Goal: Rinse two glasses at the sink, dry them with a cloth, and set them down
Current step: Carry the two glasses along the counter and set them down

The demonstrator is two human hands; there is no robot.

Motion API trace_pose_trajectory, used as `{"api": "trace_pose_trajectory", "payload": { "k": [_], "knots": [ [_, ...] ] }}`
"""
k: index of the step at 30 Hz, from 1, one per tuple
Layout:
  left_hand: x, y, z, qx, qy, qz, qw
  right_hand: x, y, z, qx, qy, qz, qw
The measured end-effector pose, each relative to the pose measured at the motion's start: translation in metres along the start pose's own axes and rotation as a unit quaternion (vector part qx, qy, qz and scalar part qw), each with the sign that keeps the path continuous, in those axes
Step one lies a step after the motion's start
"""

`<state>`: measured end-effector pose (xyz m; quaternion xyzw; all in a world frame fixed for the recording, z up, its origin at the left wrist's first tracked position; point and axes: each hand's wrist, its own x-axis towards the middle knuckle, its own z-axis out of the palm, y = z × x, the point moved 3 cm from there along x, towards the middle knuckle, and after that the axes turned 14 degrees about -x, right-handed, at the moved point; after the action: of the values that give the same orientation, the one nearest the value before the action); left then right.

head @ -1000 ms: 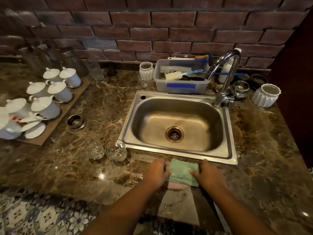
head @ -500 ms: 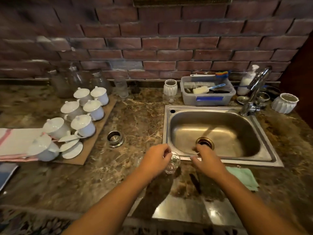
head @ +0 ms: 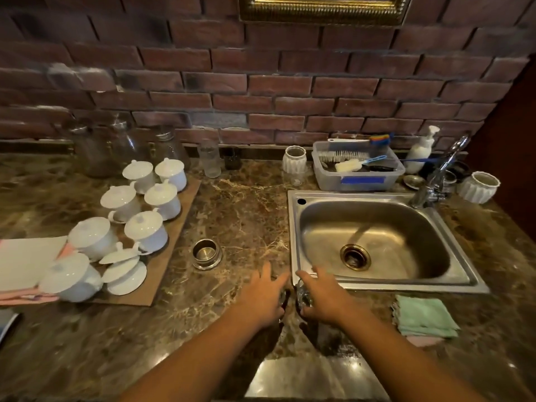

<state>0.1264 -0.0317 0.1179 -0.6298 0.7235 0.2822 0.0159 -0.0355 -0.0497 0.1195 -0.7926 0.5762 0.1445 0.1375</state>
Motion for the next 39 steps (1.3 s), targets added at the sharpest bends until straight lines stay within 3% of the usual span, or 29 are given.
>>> {"api": "trace_pose_trajectory", "payload": {
  "k": [9, 14, 20, 26, 32, 39],
  "knots": [
    [0.004, 0.006, 0.008, 0.049, -0.015, -0.014, 0.999, 0.008, 0.002, 0.003, -0.035, 0.001, -0.017, 0.999],
    [-0.007, 0.001, 0.002, 0.019, -0.011, -0.005, 1.000, -0.006, 0.003, -0.011, -0.040, -0.014, -0.020, 0.999],
    [-0.043, 0.001, -0.041, -0.023, 0.009, -0.019, 1.000, -0.040, -0.003, -0.053, -0.042, -0.010, -0.052, 0.998],
    [-0.075, -0.002, -0.080, 0.020, 0.048, -0.011, 0.999, -0.054, -0.010, -0.087, -0.040, 0.020, -0.065, 0.997],
    [-0.115, -0.031, -0.084, -0.050, 0.095, -0.070, 0.992, -0.049, -0.041, -0.088, -0.052, 0.020, -0.106, 0.993],
    [-0.199, -0.086, -0.065, -0.081, 0.173, -0.160, 0.968, -0.039, -0.129, -0.070, -0.039, 0.026, -0.190, 0.981]
  ]
}}
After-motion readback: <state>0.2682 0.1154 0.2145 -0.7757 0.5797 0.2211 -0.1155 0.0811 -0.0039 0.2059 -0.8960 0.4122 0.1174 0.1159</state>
